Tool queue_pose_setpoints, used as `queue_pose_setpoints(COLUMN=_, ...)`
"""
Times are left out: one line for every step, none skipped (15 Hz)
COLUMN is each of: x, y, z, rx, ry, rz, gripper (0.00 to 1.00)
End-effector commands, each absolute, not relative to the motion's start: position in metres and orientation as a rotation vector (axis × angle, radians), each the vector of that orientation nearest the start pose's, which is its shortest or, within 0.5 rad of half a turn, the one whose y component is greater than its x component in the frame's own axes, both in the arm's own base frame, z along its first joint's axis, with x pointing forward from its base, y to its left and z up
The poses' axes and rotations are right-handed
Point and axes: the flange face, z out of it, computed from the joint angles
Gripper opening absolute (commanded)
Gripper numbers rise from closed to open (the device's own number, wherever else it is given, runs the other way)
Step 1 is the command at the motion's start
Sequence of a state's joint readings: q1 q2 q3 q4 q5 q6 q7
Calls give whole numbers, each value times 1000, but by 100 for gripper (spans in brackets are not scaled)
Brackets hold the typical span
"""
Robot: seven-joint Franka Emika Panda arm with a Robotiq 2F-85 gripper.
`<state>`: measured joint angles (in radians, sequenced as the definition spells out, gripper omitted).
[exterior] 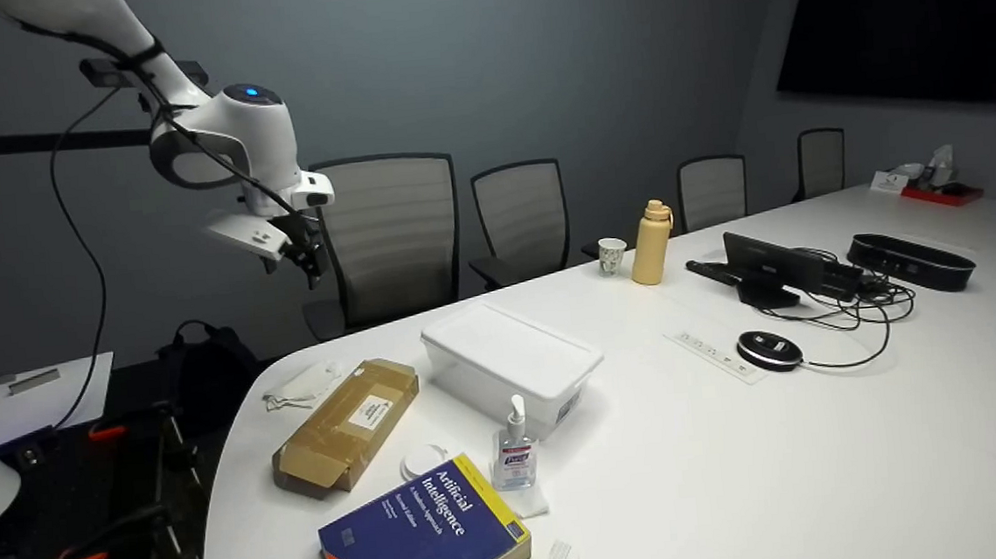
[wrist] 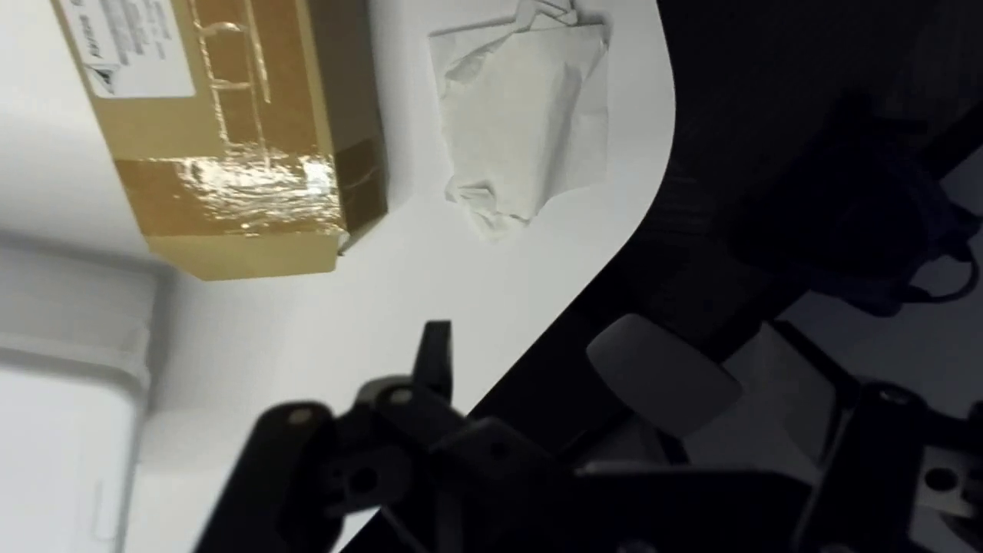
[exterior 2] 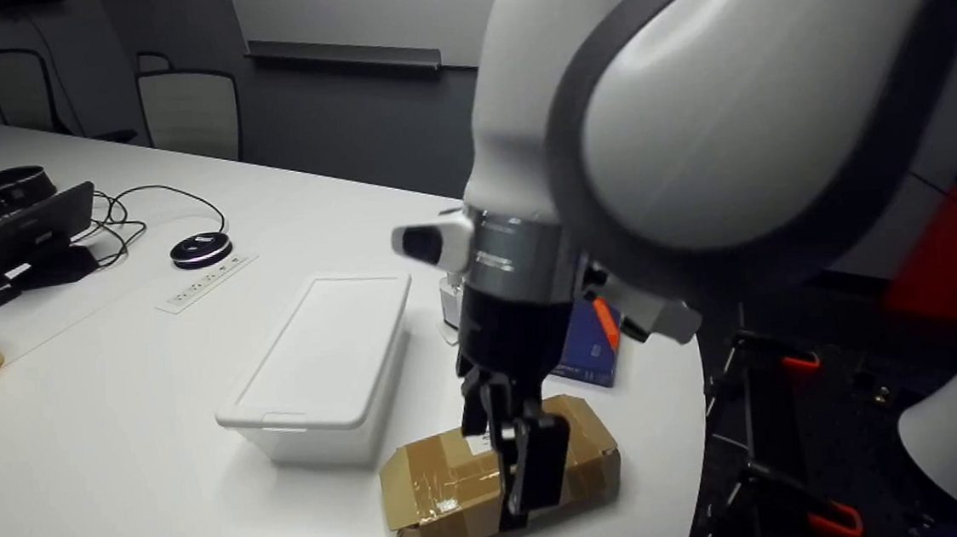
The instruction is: Use the tissue to clean the book's front cover
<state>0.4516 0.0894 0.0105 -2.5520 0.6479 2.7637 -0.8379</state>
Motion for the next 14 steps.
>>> queue_pose_setpoints(x=449, y=205, z=198, rx=-2608, ry=-1069, rz=-146, gripper=100)
queue_pose_setpoints(x=452, y=209, z=186, rx=-2600, ry=-1085, rz=-121, gripper=100)
queue_pose_setpoints(x=454, y=211, z=173, rx=-2596, ry=-1085, rz=-94, gripper=100)
queue_pose_setpoints(x=455, y=212, z=160, rx=-2587, ry=-1091, rz=-67, gripper=100)
queue_pose_setpoints(x=455, y=213, z=149, rx=-2580, ry=-1093, rz=-40, gripper=100)
queue_pose_setpoints(x=455, y=214, z=137, rx=-2575, ry=-1099, rz=-15, gripper=100)
queue_pose_setpoints(x=455, y=214, z=127, rx=-2569, ry=-1110, rz=9, gripper=100)
queue_pose_setpoints(x=455, y=215, z=119, rx=-2560, ry=-1118, rz=27, gripper=100)
queue_pose_setpoints(x=455, y=216, z=110, rx=-2553, ry=-1125, rz=42, gripper=100)
queue_pose_setpoints(x=454, y=216, z=102, rx=-2551, ry=-1129, rz=59, gripper=100)
queue_pose_setpoints(x=453, y=216, z=96, rx=-2546, ry=-1130, rz=69, gripper=100)
queue_pose_setpoints(x=452, y=217, z=90, rx=-2541, ry=-1128, rz=78, gripper=100)
queue_pose_setpoints(x=451, y=219, z=84, rx=-2537, ry=-1127, rz=88, gripper=100)
queue_pose_setpoints(x=450, y=219, z=79, rx=-2536, ry=-1125, rz=92, gripper=100)
